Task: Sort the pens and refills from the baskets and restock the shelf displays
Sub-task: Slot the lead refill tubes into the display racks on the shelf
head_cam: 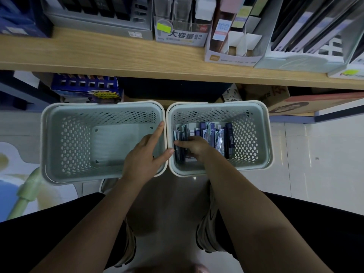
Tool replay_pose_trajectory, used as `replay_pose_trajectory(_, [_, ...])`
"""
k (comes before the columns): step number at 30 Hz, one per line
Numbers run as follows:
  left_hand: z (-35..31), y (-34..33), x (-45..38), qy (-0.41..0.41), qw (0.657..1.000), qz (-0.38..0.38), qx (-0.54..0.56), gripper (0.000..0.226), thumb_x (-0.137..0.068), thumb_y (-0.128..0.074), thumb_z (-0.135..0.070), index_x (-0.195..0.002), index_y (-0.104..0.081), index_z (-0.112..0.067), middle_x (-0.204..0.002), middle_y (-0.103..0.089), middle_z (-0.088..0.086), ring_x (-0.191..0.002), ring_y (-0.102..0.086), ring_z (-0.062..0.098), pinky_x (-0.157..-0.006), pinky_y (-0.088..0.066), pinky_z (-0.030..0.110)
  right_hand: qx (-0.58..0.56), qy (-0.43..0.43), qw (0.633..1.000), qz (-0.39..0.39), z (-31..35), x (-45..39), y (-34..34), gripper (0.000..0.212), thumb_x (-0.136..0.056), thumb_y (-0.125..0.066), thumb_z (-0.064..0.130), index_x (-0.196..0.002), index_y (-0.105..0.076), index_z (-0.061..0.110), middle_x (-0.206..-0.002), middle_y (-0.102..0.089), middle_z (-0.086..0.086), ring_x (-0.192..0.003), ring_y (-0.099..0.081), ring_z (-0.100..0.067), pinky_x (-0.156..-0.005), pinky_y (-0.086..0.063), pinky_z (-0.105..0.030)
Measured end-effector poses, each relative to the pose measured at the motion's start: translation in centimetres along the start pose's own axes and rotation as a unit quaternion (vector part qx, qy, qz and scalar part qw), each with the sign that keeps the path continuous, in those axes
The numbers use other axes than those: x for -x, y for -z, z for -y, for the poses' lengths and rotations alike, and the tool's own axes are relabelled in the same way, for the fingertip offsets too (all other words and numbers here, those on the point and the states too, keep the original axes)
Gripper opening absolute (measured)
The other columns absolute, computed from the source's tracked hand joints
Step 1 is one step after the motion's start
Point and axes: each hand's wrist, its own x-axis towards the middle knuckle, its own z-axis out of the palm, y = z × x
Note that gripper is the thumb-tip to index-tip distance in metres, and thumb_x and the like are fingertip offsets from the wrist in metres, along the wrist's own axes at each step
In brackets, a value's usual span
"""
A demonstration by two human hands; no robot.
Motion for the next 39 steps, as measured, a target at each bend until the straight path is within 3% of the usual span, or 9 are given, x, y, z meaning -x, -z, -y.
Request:
replay_pose_trajectory(2, [0.0,0.0,0.0,-0.001,1.0,0.0,0.0,0.079,-0.089,-0.032,-0.073,-0.155,0.006,-0.052,-0.151,-0.045,0.004,-0.116,-0.06,0.024,-0.087,-0.051,0.039,-0.007,0.002,1.0,0.016,-0.1,-0.2,0.1,0.072,-0.064,-0.09,0.04,-0.125,-0.063,0.012,-0.12,-0.069,-0.001,-0.114,-0.063,-0.026,-0.107,-0.045,-0.05])
replay_pose_trajectory(5, [0.0,0.0,0.0,-0.001,1.0,0.002,-0.002,0.08,-0.089,-0.032,-0.073,-0.155,0.006,-0.052,-0.151,-0.045,0.004,-0.115,-0.061,0.024,-0.087,-0.051,0.039,-0.006,0.011,0.999,0.03,-0.8,-1.1,0.2,0.086,-0.049,-0.091,0.049,-0.123,-0.065,0.015,-0.122,-0.07,-0.003,-0.117,-0.063,-0.026,-0.107,-0.045,-0.052])
replay_pose_trajectory(11, [0.1,0.0,0.0,-0.002,1.0,0.002,-0.004,0.079,-0.089,-0.032,-0.073,-0.156,0.006,-0.052,-0.149,-0.047,0.003,-0.113,-0.062,0.023,-0.084,-0.052,0.037,0.0,0.0,0.999,0.043,0.2,0.3,0.2,0.077,-0.072,-0.088,0.032,-0.136,-0.054,0.007,-0.142,-0.056,-0.006,-0.136,-0.046,-0.025,-0.117,-0.029,-0.045])
replay_pose_trajectory(17, [0.2,0.0,0.0,-0.002,1.0,0.002,0.007,0.079,-0.089,-0.033,-0.073,-0.155,0.006,-0.053,-0.15,-0.046,0.0,-0.112,-0.062,0.022,-0.084,-0.05,0.036,-0.042,-0.009,0.997,0.071,0.6,1.2,0.2,0.061,-0.086,-0.077,0.017,-0.139,-0.049,0.006,-0.139,-0.056,-0.001,-0.133,-0.045,-0.02,-0.109,-0.03,-0.032])
replay_pose_trajectory(23, [0.0,0.1,0.1,0.0,1.0,0.004,0.005,0.079,-0.088,-0.032,-0.073,-0.155,0.006,-0.054,-0.152,-0.044,0.0,-0.115,-0.061,0.022,-0.086,-0.052,0.038,-0.045,-0.014,0.994,0.095,1.1,2.2,0.7,0.047,-0.09,-0.07,0.006,-0.134,-0.053,0.002,-0.136,-0.059,-0.004,-0.126,-0.052,-0.018,-0.085,-0.039,-0.016])
replay_pose_trajectory(27, [0.1,-0.1,0.0,0.001,1.0,-0.002,0.0,0.079,-0.089,-0.032,-0.073,-0.154,0.007,-0.054,-0.15,-0.047,0.001,-0.11,-0.062,0.021,-0.083,-0.05,0.035,-0.062,-0.005,0.994,0.09,1.6,3.1,0.9,0.054,-0.094,-0.065,0.005,-0.142,-0.042,-0.002,-0.137,-0.053,-0.003,-0.134,-0.044,-0.02,-0.092,-0.031,-0.021])
replay_pose_trajectory(34, [0.1,0.0,0.1,0.003,1.0,-0.005,-0.006,0.078,-0.092,-0.038,-0.071,-0.154,0.007,-0.055,-0.149,-0.047,0.001,-0.114,-0.061,0.022,-0.085,-0.052,0.037,-0.061,0.02,0.994,0.091,0.9,3.3,1.0,0.027,-0.089,-0.072,0.011,-0.114,-0.061,0.016,-0.111,-0.066,0.005,-0.116,-0.055,-0.016,-0.099,-0.037,-0.028])
replay_pose_trajectory(37, [-0.2,0.3,0.2,0.007,1.0,-0.002,-0.018,0.078,-0.093,-0.041,-0.07,-0.154,0.006,-0.055,-0.146,-0.048,0.002,-0.116,-0.06,0.023,-0.084,-0.054,0.04,-0.063,0.04,0.994,0.085,1.5,4.9,1.1,0.027,-0.09,-0.07,0.007,-0.107,-0.057,0.023,-0.104,-0.063,0.006,-0.119,-0.055,-0.017,-0.098,-0.038,-0.028])
replay_pose_trajectory(39, [-0.6,0.8,0.1,0.013,0.999,0.002,-0.029,0.08,-0.093,-0.045,-0.068,-0.156,0.002,-0.052,-0.143,-0.048,0.004,-0.115,-0.059,0.025,-0.084,-0.054,0.041,-0.086,0.058,0.991,0.083,2.1,6.2,1.0,0.025,-0.092,-0.067,0.006,-0.103,-0.053,0.023,-0.103,-0.063,0.006,-0.103,-0.057,-0.011,-0.095,-0.042,-0.025])
